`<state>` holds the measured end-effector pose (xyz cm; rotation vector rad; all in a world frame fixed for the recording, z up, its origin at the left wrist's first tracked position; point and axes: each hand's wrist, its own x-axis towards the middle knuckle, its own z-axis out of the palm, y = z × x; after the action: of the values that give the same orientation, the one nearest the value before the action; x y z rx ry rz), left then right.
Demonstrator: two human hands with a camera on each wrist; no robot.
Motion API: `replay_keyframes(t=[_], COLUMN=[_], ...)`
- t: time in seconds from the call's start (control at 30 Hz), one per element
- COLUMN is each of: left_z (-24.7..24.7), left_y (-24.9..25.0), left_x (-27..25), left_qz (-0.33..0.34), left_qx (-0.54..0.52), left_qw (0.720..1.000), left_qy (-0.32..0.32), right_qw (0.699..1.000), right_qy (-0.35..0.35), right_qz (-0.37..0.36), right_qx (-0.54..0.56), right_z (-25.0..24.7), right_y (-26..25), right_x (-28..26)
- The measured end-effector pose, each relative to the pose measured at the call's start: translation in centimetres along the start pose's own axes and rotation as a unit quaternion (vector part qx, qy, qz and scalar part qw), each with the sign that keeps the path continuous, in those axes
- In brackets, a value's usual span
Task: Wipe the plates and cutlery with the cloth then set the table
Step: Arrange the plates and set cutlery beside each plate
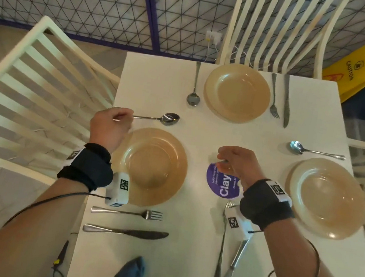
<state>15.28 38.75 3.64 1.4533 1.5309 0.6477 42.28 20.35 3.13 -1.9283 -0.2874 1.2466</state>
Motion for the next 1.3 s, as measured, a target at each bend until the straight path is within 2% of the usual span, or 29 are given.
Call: replay_keyframes(t=[0.07,0.2,0.3,0.4,0.47,0.67,0.77,0.87,0.97,1.13,1.3], left_z=[1.5,5.7,9.7,13.5,15.6,21.1,22.4,22.8,21.9,19.6,18.6], left_y=[1.4,2.4,1.4,-0.1,-0.4,-0.1,-0.1,0.5,1.7,6.2,11.1], left_x=[-4.0,-12.2,-17.4,-21.2,-22.6,-22.0,-21.3,-21.0,-20.4,-20.2,-23.1], left_qz=[0.041,0.068,0.083,0.074,0.066,0.091,0.109,0.119,0.116,0.142,0.189], left_qx=[0.013,0.048,0.078,0.145,0.201,0.347,0.407,0.433,0.425,0.38,0.328], left_qw=[0.998,0.986,0.97,0.949,0.934,0.889,0.858,0.845,0.841,0.851,0.856], left_qy=[-0.038,-0.146,-0.214,-0.269,-0.288,-0.286,-0.293,-0.29,-0.316,-0.333,-0.353], right_qw=[1.0,0.997,0.979,0.952,0.942,0.948,0.953,0.964,0.972,0.984,0.988], right_qy=[0.015,0.049,0.085,0.059,0.035,0.001,-0.003,0.002,-0.003,-0.028,-0.079], right_qz=[0.007,0.025,0.041,0.043,0.035,0.02,0.006,0.011,0.011,-0.004,-0.056], right_qx=[-0.023,-0.062,-0.183,-0.298,-0.332,-0.319,-0.303,-0.266,-0.236,-0.177,-0.124], right_z=[-2.2,-6.0,-7.6,-7.9,-7.9,-9.0,-9.8,-10.7,-11.4,-12.4,-12.8], right_y=[2.8,9.0,13.7,16.7,17.8,20.1,20.8,21.5,21.8,21.7,21.3], right_x=[-2.4,-6.5,-9.0,-11.5,-13.0,-15.8,-16.6,-17.0,-17.0,-16.5,-15.6])
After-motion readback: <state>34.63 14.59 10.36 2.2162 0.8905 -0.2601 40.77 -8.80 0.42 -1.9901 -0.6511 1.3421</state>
